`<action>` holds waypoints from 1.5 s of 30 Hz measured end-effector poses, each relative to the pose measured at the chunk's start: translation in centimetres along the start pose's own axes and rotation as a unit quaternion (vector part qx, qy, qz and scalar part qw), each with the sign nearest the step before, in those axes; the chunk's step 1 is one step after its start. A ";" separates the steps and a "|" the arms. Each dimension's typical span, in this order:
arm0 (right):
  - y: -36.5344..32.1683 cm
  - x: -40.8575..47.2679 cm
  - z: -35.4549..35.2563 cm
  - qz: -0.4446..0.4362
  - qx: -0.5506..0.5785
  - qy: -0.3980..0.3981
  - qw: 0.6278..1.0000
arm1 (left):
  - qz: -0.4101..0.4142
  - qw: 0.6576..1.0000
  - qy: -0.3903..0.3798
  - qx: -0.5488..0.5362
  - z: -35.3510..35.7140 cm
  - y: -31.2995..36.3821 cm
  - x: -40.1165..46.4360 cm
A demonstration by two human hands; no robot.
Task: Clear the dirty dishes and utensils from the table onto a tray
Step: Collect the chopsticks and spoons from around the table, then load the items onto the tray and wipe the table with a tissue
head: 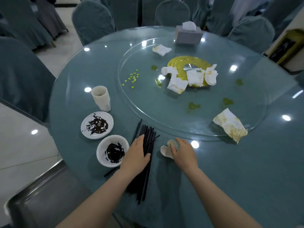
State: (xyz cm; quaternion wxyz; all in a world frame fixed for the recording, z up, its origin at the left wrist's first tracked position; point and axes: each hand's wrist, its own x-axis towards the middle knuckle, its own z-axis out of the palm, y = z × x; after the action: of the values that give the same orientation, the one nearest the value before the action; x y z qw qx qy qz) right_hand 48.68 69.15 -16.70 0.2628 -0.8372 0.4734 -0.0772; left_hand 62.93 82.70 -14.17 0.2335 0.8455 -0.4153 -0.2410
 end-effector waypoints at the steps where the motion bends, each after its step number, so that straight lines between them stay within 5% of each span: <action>1: -0.5 -0.1 -0.3 -0.006 0.004 -0.001 1.000 | 0.007 1.000 0.003 -0.007 -0.7 0.1 -0.1; 16: -7.4 -2.3 -5.7 -0.076 0.017 0.076 0.994 | 0.088 0.983 0.116 -0.110 -10.4 0.0 -2.7; 33: 5.7 2.6 -11.4 0.127 0.044 0.048 0.990 | 0.076 0.986 0.075 -0.132 -8.6 3.2 4.7; 45: -3.0 2.8 -4.6 -0.034 0.153 -0.047 0.987 | -0.043 0.945 0.137 -0.295 -11.5 -2.4 -0.9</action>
State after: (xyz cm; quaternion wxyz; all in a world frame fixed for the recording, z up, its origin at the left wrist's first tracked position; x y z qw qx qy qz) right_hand 50.74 66.40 -11.58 0.4071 -0.8056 0.4141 -0.1177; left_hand 70.76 87.02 -6.50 0.5168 0.7806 -0.2525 -0.2444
